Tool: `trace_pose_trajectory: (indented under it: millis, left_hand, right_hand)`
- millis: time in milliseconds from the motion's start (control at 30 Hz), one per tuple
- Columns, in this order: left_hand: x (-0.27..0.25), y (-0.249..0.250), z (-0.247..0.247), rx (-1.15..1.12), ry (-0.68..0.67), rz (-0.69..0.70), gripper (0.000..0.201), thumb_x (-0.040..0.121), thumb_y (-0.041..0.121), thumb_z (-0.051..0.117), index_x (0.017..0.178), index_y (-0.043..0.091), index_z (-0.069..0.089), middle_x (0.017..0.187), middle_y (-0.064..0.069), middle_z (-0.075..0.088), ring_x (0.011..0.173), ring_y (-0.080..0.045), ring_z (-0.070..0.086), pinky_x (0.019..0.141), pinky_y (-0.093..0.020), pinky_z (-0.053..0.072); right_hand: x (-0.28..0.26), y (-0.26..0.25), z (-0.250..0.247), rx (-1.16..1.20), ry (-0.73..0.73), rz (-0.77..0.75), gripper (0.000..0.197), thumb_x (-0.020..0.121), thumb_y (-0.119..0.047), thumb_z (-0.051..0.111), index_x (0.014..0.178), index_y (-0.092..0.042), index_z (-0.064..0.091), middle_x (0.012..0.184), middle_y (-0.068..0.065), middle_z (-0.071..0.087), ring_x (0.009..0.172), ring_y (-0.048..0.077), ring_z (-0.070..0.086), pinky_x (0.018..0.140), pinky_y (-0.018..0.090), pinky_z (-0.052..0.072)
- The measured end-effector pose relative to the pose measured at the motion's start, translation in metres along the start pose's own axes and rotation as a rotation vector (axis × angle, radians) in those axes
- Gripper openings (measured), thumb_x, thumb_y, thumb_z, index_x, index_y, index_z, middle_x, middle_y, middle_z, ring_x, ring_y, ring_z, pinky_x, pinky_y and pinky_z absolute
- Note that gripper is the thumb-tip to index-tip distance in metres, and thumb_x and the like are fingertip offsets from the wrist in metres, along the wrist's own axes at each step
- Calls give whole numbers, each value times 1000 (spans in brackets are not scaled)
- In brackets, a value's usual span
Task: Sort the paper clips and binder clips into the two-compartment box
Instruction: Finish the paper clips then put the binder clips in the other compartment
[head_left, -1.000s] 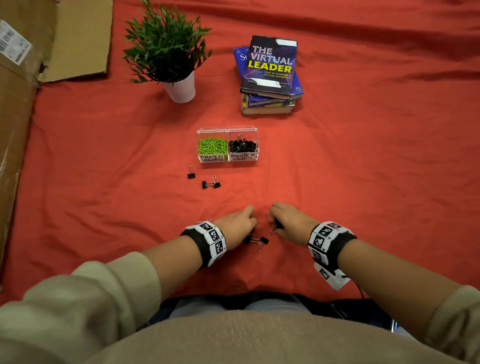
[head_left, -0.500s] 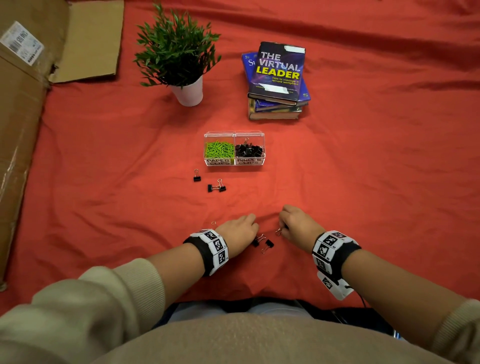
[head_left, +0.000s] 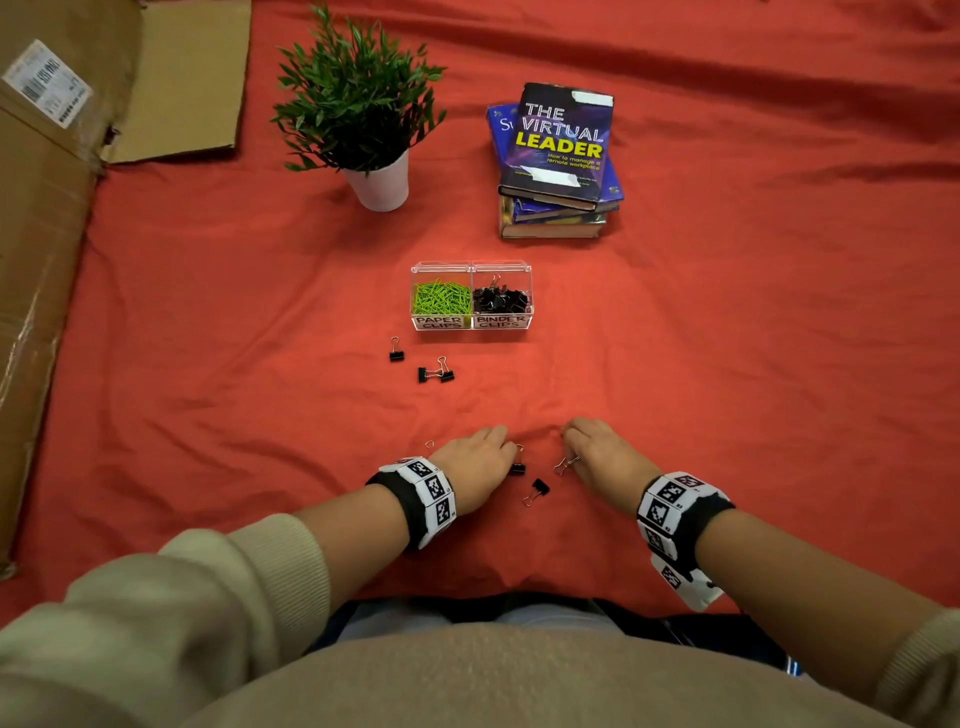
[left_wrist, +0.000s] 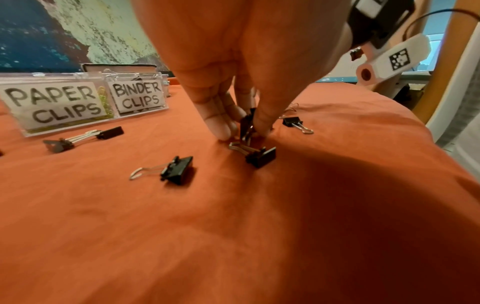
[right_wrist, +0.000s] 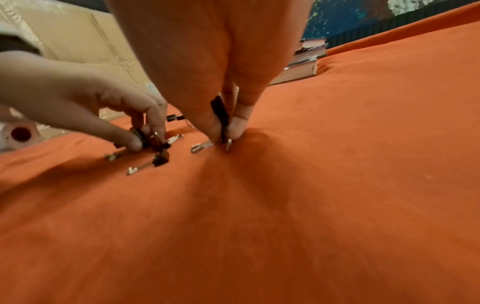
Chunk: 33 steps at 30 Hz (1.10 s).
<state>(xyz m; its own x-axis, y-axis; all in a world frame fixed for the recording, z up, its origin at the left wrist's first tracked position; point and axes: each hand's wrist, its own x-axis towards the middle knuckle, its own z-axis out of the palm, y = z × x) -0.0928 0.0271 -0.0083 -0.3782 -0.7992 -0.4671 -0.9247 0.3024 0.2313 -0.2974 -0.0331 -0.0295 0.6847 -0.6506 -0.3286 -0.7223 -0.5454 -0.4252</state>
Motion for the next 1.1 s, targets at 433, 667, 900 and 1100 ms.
trace_pose_trajectory:
  millis: [433, 667, 900, 1100]
  left_hand:
    - [43, -46, -76, -419, 355, -218, 15, 92, 25, 56, 99, 13, 58, 106, -5, 61, 97, -22, 58, 84, -33, 47]
    - [90, -77, -123, -465, 459, -365, 17, 89, 18, 60, 103, 8, 61, 110, -13, 62, 103, -29, 57, 84, -32, 44]
    - [97, -86, -113, -539, 468, -437, 30, 89, 21, 62, 117, 10, 58, 121, -11, 55, 106, -26, 57, 93, -35, 46]
    - [34, -54, -67, -460, 304, -275, 20, 87, 27, 61, 104, 17, 59, 110, -2, 55, 102, -20, 57, 91, -33, 48]
  right_hand:
    - [-3, 6, -6, 91, -28, 20, 9, 80, 3, 52, 84, -1, 58, 108, 16, 52, 94, 30, 53, 82, 36, 47]
    - [-15, 1, -2, -206, -115, -23, 23, 90, -3, 42, 111, -7, 50, 119, 11, 44, 109, 29, 43, 81, 40, 47]
    - [0, 8, -15, 221, -87, 71, 17, 77, -1, 59, 69, -15, 53, 91, 3, 49, 77, 21, 54, 71, 31, 45]
    - [55, -4, -69, 454, 190, 322, 27, 77, -7, 70, 60, -20, 53, 60, 0, 59, 54, 11, 52, 55, 25, 42]
